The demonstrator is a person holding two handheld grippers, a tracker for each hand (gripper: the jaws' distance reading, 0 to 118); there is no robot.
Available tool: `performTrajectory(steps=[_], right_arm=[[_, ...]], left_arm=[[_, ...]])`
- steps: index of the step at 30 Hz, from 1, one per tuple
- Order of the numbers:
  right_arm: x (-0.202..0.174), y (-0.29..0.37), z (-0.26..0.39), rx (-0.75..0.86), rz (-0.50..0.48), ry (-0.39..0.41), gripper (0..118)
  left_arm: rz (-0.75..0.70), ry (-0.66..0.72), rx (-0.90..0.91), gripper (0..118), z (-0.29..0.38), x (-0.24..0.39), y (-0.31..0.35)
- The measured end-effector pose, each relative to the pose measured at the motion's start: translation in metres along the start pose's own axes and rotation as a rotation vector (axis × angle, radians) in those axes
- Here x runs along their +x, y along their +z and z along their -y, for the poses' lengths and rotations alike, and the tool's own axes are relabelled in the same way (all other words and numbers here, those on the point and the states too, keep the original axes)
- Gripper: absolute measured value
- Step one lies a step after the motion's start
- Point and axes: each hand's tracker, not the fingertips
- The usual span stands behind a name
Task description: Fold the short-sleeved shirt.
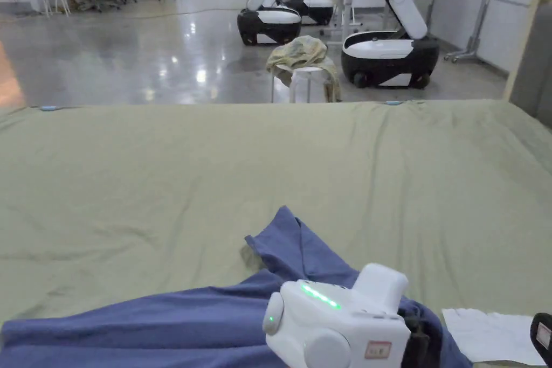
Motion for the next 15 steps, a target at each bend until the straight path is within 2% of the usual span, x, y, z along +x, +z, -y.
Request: performTrajectory(steps=[2, 5, 6, 7, 8, 9, 11, 15], right_arm=[[0.007, 0.004, 0.002, -0.012, 0.027, 0.011, 0], [0.012, 0.005, 0.007, -0.025, 0.048, 0.033, 0], [0.013, 0.003, 0.009, -0.028, 0.043, 0.029, 0], [0.013, 0.001, 0.01, -0.029, 0.025, 0.014, 0], [0.012, 0.0, 0.011, -0.025, -0.005, -0.009, 0], [0.01, -0.001, 0.011, -0.019, -0.034, -0.025, 0], [0.007, -0.003, 0.013, -0.002, -0.073, -0.02, 0], [-0.012, -0.004, 0.007, 0.022, -0.112, 0.021, 0]], left_arm=[[0.053, -0.01, -0.033, 5, 0.014, 0.015, -0.018], [-0.015, -0.09, -0.026, 7, 0.016, 0.021, -0.014], [0.019, -0.073, 0.009, 9, 0.012, 0.016, -0.004], [0.032, -0.061, 0.048, 21, 0.007, 0.014, 0.011], [-0.002, -0.058, 0.1, 43, 0.004, 0.01, 0.028], [-0.034, -0.07, 0.149, 50, 0.001, 0.009, 0.047], [-0.218, -0.145, 0.238, 55, 0.0, 0.012, 0.091], [-0.436, -0.197, 0.403, 58, 0.018, 0.016, 0.188]])
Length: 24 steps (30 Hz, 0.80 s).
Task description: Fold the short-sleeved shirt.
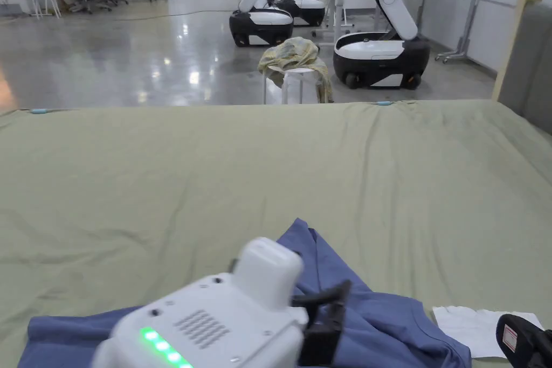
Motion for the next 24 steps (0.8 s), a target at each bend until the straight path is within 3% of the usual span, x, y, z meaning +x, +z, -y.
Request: performTrajectory(steps=[7, 8, 9, 10, 13, 18, 24], right_arm=[[-0.03, -0.006, -0.009, -0.003, -0.075, 0.053, 0], [-0.035, -0.008, -0.009, -0.008, -0.08, 0.069, 0], [-0.039, -0.008, -0.009, -0.01, -0.083, 0.086, 0], [-0.044, -0.008, -0.008, -0.01, -0.085, 0.105, 0], [-0.054, -0.01, -0.005, -0.004, -0.085, 0.132, 0], [-0.058, -0.014, -0.001, 0.009, -0.112, 0.098, 0], [-0.061, -0.017, -0.002, 0.003, -0.105, 0.125, 0]], left_arm=[[-0.349, 0.049, 0.039, 56, 0.009, -0.049, 0.135], [-0.399, 0.046, 0.041, 52, 0.012, -0.051, 0.147], [-0.439, 0.053, 0.049, 39, 0.015, -0.053, 0.16], [-0.478, 0.053, 0.059, 16, 0.018, -0.054, 0.173], [-0.596, 0.098, 0.054, 3, 0.027, -0.059, 0.195], [-0.708, 0.105, 0.026, 2, 0.043, -0.06, 0.21], [-0.672, 0.154, 0.022, 2, 0.044, -0.072, 0.216]])
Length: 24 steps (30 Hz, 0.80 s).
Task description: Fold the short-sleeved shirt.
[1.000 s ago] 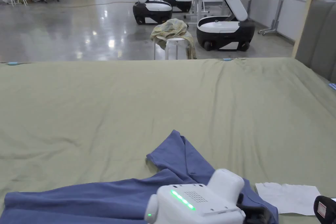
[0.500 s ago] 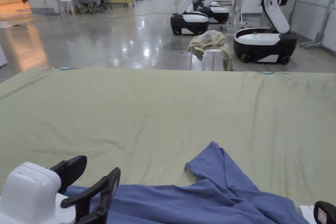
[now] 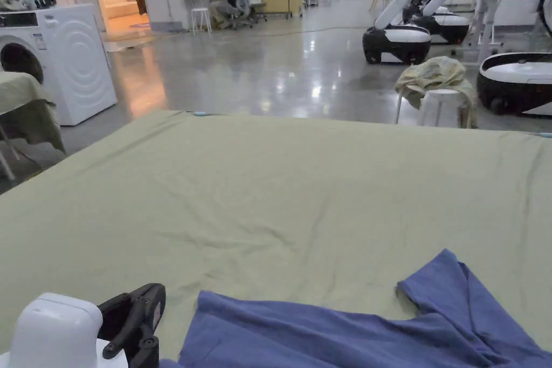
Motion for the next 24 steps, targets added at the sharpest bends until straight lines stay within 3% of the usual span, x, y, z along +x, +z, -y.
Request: performTrajectory(steps=[7, 8, 9, 10, 11, 15, 20, 22, 24], right_arm=[[-0.005, 0.003, 0.002, -0.002, -0.013, 0.012, 0], [-0.005, 0.004, 0.003, -0.002, -0.014, 0.011, 0], [-0.003, 0.005, 0.005, -0.003, -0.016, 0.007, 0], [-0.002, 0.006, 0.007, -0.004, -0.022, 0.003, 0], [0.0, 0.004, 0.008, -0.004, -0.023, -0.003, 0], [0.007, 0.005, 0.015, -0.02, -0.02, -0.025, 0], [0.02, 0.004, 0.02, -0.044, -0.008, -0.081, 0], [0.026, 0.005, 0.022, -0.054, 0.005, -0.088, 0], [0.032, 0.006, 0.027, -0.066, 0.02, -0.09, 0]], left_arm=[[0.145, 0.137, -0.141, 4, -0.01, -0.028, -0.038], [0.188, 0.162, -0.216, 15, -0.012, -0.035, -0.054], [0.216, 0.203, -0.243, 35, -0.011, -0.043, -0.069], [0.197, 0.234, -0.295, 45, -0.01, -0.051, -0.088], [0.257, 0.269, -0.341, 45, -0.008, -0.057, -0.108], [0.269, 0.336, -0.501, 45, -0.002, -0.079, -0.191], [0.167, 0.326, -0.758, 45, 0.031, -0.083, -0.285], [0.159, 0.401, -0.809, 45, 0.045, -0.088, -0.302], [0.144, 0.391, -0.785, 45, 0.05, -0.081, -0.309]])
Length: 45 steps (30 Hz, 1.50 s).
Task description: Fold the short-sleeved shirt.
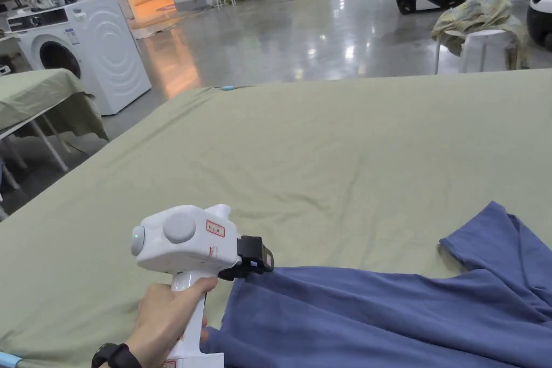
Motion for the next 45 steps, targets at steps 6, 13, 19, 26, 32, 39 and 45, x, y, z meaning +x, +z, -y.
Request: performTrajectory(steps=[6, 13, 19, 26, 32, 39, 45], right_arm=[[0.015, -0.005, 0.009, -0.046, 0.05, -0.025, 0], [0.022, 0.002, 0.01, -0.087, 0.104, -0.029, 1], [0.037, 0.0, 0.014, -0.189, 0.087, -0.181, 70], [0.05, -0.036, 0.045, -0.287, 0.063, -0.485, 78], [0.053, -0.068, 0.068, -0.326, 0.065, -0.566, 13], [0.034, -0.039, 0.046, -0.201, 0.042, -0.441, 6], [0.01, -0.03, -0.039, -0.054, -0.056, -0.243, 6]], left_arm=[[-0.104, -0.116, -0.032, 16, 0.007, 0.019, -0.027], [-0.104, -0.097, -0.013, 5, 0.009, 0.016, -0.031], [-0.124, -0.163, -0.029, 5, 0.015, 0.033, -0.028], [-0.106, -0.161, -0.03, 5, 0.019, 0.038, -0.025], [-0.093, -0.155, -0.014, 5, 0.015, 0.025, -0.028], [-0.078, -0.277, 0.261, 4, 0.044, 0.036, 0.018], [0.09, -0.224, 0.588, 4, 0.027, 0.052, 0.153]])
